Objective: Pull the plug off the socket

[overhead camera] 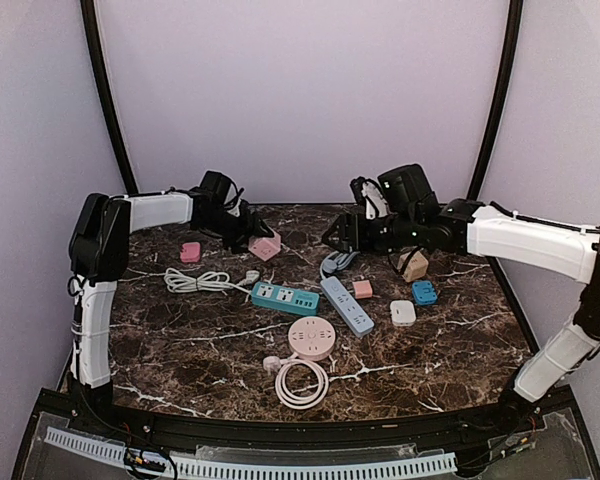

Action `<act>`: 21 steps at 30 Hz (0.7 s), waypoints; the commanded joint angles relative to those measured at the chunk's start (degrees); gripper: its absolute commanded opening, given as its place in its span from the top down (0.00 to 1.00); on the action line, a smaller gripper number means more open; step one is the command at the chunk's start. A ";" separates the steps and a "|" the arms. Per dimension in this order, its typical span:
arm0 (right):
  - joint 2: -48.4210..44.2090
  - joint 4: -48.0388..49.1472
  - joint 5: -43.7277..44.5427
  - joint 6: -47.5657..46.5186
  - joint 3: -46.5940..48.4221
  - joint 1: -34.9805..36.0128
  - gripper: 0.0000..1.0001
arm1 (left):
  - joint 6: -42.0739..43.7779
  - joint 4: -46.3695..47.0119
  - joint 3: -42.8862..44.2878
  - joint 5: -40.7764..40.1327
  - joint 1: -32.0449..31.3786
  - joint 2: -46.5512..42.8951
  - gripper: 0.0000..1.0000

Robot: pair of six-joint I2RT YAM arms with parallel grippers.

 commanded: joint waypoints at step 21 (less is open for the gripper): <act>-5.02 -1.15 1.88 -0.51 -5.71 -3.47 0.24 | 4.57 -7.47 8.48 1.78 2.16 7.15 0.29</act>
